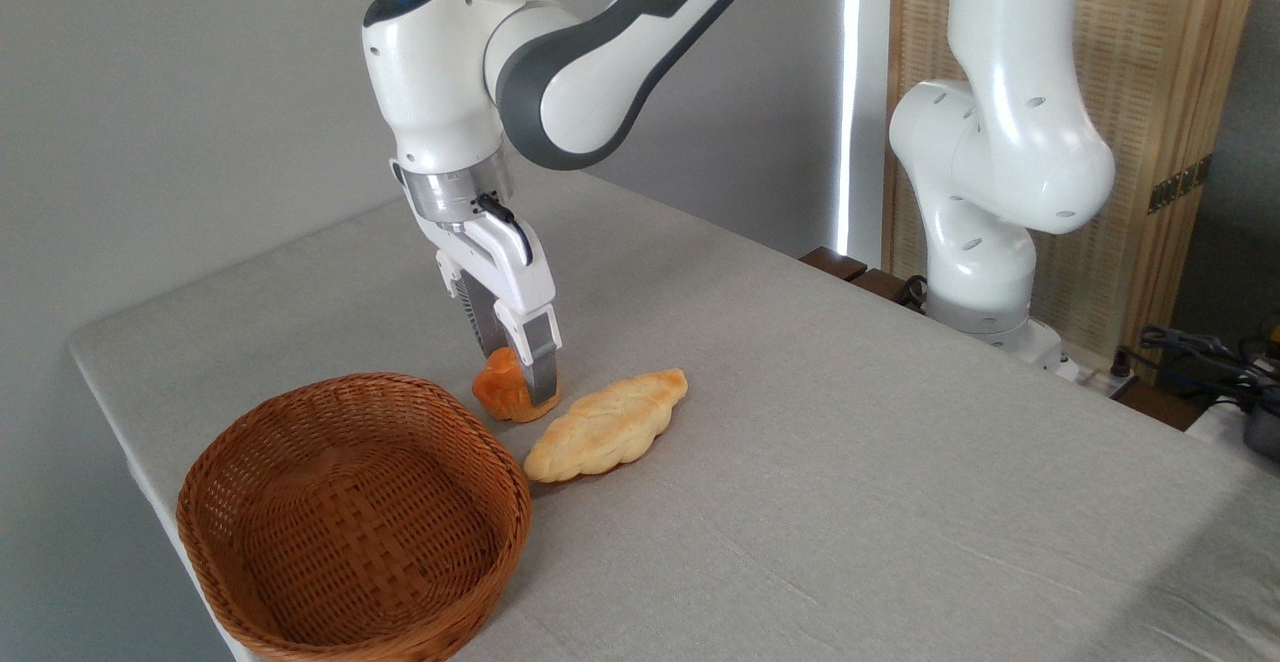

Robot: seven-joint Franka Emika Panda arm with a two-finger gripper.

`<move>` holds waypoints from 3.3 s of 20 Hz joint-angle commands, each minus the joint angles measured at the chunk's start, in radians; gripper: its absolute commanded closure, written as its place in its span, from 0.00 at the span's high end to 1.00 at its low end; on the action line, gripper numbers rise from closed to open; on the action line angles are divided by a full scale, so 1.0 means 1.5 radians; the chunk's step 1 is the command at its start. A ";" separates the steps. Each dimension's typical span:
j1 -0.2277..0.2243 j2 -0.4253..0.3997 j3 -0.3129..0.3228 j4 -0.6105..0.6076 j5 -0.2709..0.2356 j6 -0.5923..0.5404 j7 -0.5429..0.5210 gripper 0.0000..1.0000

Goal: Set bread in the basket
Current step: 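Close the gripper around the orange bread roll, then lift the held roll and carry it over the wicker basket, then open the gripper to release the roll into the basket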

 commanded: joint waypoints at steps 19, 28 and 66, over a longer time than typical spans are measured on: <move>-0.005 -0.002 -0.004 -0.001 0.026 0.009 -0.004 0.50; -0.005 -0.069 -0.003 0.007 0.018 -0.044 0.003 0.52; 0.003 0.012 0.053 0.044 -0.010 0.308 -0.060 1.00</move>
